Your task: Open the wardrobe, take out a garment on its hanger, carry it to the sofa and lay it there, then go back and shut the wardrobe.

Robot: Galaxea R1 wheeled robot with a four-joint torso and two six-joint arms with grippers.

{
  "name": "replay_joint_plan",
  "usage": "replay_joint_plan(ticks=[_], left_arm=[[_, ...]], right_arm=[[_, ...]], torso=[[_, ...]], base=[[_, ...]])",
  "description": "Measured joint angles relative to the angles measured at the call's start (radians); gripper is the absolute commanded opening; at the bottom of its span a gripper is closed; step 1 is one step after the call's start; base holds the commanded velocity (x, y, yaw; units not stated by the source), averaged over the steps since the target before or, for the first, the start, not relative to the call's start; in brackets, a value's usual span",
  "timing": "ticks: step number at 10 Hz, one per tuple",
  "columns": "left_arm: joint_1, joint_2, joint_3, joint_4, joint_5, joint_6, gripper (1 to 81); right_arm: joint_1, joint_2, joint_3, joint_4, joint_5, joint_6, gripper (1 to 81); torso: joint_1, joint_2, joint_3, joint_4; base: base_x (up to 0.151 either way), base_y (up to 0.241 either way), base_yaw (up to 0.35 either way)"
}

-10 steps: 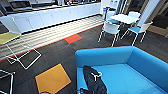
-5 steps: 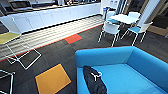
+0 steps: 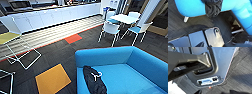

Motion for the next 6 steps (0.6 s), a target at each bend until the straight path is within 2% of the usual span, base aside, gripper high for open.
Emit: replay_joint_plan(ticks=[6], left_arm=[[0.01,-0.001,0.0,0.008,-0.006,0.017,81.1]], right_arm=[[0.005,0.0,0.0,0.0,0.003,0.0,81.1]], torso=[[-0.002,0.0,0.001,0.0]], base=[[-0.089,0.0,0.0]])
